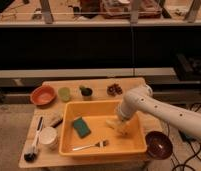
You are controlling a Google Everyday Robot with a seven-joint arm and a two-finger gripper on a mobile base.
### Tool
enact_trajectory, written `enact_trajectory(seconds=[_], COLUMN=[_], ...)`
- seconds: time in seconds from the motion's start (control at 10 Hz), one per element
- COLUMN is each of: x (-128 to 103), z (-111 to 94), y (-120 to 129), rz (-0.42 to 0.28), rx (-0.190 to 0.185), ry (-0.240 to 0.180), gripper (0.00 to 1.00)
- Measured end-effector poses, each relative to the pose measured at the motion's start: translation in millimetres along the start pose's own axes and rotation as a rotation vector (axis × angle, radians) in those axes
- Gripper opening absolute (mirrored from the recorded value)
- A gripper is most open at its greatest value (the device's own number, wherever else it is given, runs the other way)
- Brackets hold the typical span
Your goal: Place banana in red bowl
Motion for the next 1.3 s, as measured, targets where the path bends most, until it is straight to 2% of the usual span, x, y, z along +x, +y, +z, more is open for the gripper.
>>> enact_trajectory(seconds=[0.2,0.5,0.7,1.0,1.1,1.3], x=[2.8,11.3,12.6,10.4,11.4,12.4], z=[13.4,13.4,18.1,36.2,39.6,43.8], y=[-5.0,-7.5,-6.7,-1.6,1.4,5.0], rz=[-0.022,-0.019,-0.025,-0.038,-0.038,-0.035], rx=[0.016,0.021,-0.005,-0.062,-0.073,-0.082], ry=[-0.004,0.003,0.015,0.025,0.026,0.023], gripper=[0.65,0.65,0.65,0.65,0.6,0.43])
